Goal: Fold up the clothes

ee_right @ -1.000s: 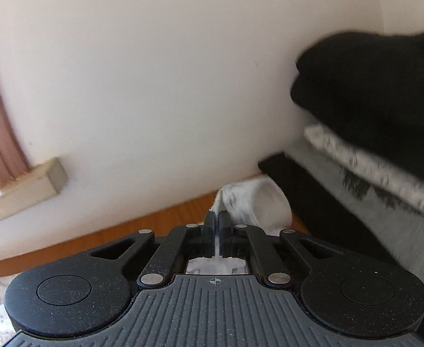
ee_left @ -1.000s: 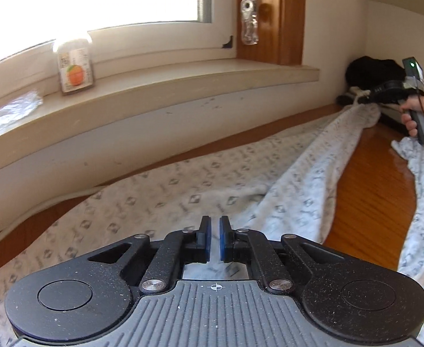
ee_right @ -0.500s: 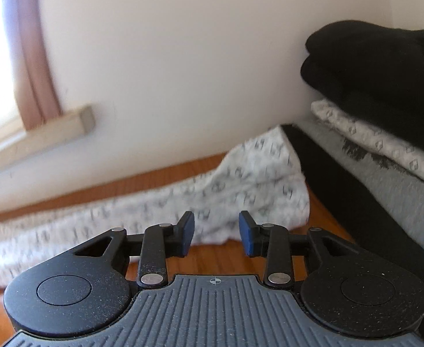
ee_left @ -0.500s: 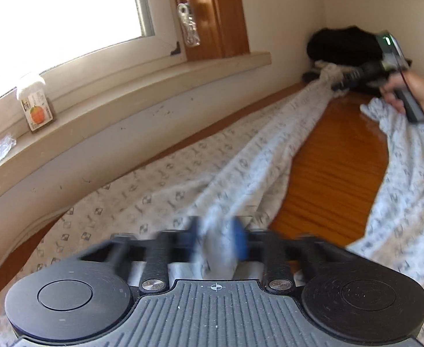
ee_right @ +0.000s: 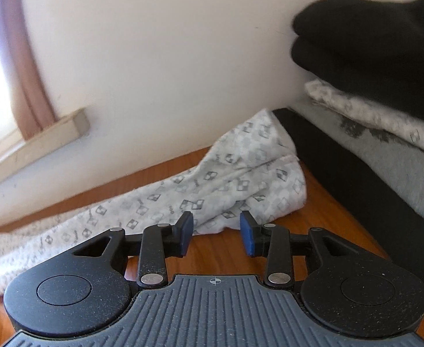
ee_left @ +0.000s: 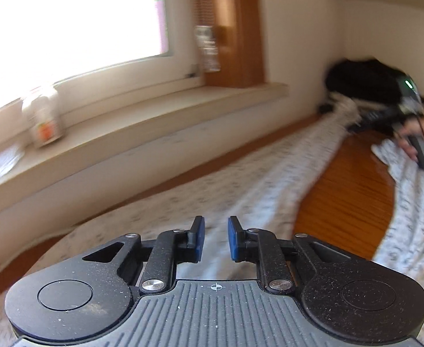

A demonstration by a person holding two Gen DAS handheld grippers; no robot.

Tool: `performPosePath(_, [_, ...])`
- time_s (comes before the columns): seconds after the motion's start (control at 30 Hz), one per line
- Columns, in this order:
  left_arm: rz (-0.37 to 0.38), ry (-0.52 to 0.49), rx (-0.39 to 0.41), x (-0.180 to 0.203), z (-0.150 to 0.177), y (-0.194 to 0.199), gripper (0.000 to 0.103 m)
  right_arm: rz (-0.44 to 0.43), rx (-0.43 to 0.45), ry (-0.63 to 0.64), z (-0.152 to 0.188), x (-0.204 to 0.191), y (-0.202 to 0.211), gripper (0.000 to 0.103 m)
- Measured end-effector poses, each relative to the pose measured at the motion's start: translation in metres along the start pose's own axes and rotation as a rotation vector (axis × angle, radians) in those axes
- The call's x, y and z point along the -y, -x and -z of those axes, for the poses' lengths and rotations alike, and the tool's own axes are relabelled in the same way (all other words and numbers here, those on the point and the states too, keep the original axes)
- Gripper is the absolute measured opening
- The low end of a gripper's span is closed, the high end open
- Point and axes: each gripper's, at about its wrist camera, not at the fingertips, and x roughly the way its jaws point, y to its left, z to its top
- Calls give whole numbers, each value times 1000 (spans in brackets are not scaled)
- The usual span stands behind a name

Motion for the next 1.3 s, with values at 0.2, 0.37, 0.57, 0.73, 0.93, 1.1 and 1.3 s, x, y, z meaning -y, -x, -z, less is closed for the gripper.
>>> performPosePath(0.2, [-6, -93, -31, 37, -2, -21, 38, -8, -1, -34, 0, 6, 0, 37])
performPosePath(0.37, [-18, -136, -57, 53, -1, -35, 34, -13, -2, -34, 0, 9, 1, 37])
performPosePath(0.57, [-23, -143, -60, 54, -6, -39, 17, -19, 0, -42, 0, 12, 1, 37])
performPosePath(0.73, [-5, -135, -39, 51, -12, -31, 0, -18, -1, -42, 1, 10, 1, 37])
performPosePath(0.93, [-31, -161, -62, 55, -10, -33, 19, -15, -1, -42, 1, 9, 2, 37])
performPosePath(1.1, [-40, -172, -81, 57, -3, -42, 44, -15, -1, -42, 1, 9, 2, 37])
performPosePath(1.3, [-16, -112, -38, 42, -3, -41, 2, -15, -1, -44, 1, 9, 2, 37])
